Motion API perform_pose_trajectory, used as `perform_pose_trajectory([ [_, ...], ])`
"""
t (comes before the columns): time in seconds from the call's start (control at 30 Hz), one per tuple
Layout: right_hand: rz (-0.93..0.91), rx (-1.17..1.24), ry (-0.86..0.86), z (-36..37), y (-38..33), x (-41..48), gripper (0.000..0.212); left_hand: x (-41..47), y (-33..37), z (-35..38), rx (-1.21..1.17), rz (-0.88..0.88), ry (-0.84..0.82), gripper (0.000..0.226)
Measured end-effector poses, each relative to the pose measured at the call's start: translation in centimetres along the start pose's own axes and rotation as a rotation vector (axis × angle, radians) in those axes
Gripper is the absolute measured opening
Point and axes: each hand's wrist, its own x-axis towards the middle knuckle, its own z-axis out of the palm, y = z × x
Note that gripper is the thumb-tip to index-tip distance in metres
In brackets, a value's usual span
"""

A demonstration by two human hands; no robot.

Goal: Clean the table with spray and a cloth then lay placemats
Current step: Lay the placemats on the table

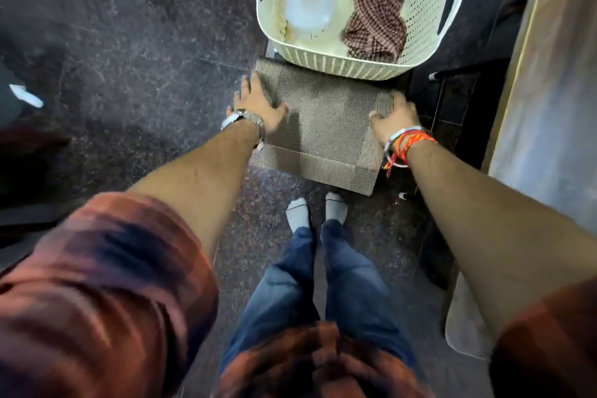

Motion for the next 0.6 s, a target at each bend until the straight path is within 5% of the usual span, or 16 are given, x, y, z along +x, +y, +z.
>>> perform_pose_trajectory([
  [0.27,0.016,0.110,0.148,-0.1,-0.5,-0.2,0.054,0.2,2.1,-0.1,-0.177,-0.043,-0.033,0.105],
  [0.4,-0.015,0.167,0.316,-0.6,-2.3,-1.7,0.042,-1.3,3.2,0.3,-0.254,-0.126,0.188,0.084],
  [0.47,-0.045,0.189,0.383,-0.9,-3.7,-2.7,0.040,-2.5,3.8,-0.1,-0.375,-0.070,0.247,0.071],
  [0.6,-0.053,0.249,0.380,-2.5,-6.6,-5.5,0.030,-7.0,5.4,-1.9,-0.426,0.148,0.262,0.082],
])
